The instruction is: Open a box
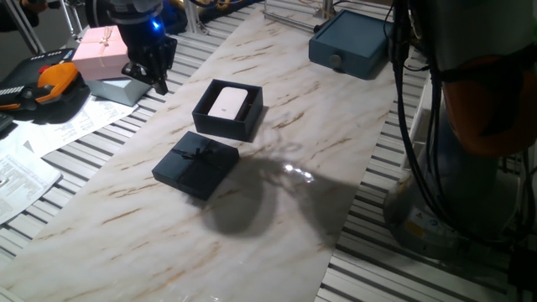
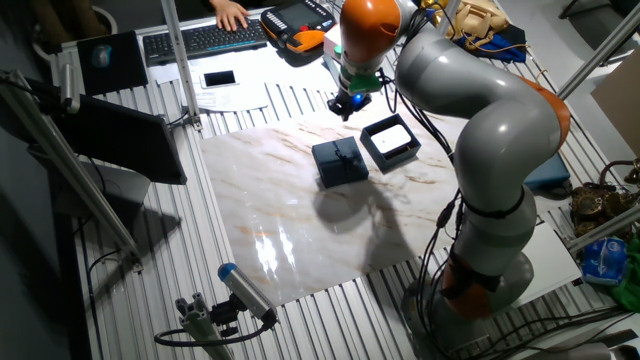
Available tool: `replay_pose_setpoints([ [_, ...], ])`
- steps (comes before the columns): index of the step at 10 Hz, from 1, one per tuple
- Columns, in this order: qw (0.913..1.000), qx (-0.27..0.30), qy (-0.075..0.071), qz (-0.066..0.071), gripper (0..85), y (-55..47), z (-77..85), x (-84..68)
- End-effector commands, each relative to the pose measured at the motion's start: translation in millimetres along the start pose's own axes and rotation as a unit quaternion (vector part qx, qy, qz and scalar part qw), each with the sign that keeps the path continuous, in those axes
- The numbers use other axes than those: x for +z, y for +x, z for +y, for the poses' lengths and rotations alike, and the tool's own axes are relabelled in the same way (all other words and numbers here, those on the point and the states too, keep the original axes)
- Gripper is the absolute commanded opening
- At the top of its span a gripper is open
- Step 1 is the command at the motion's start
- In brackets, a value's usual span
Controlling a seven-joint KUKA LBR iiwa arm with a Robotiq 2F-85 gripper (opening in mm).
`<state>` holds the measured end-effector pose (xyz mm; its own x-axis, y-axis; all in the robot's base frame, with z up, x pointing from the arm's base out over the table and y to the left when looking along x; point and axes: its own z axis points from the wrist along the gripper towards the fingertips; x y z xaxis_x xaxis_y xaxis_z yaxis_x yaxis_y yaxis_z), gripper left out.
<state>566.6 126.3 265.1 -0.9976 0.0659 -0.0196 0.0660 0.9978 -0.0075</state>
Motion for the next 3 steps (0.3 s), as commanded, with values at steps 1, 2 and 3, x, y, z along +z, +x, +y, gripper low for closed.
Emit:
replay_pose_setpoints([
  [1,1.0000,0.000,0.000,0.000,0.0,0.3,0.0,-0.3],
  [2,1.0000,0.002,0.000,-0.001,0.0,0.9,-0.2,-1.0],
  [3,1.0000,0.002,0.002,-0.001,0.0,1.3,-0.5,-1.6],
])
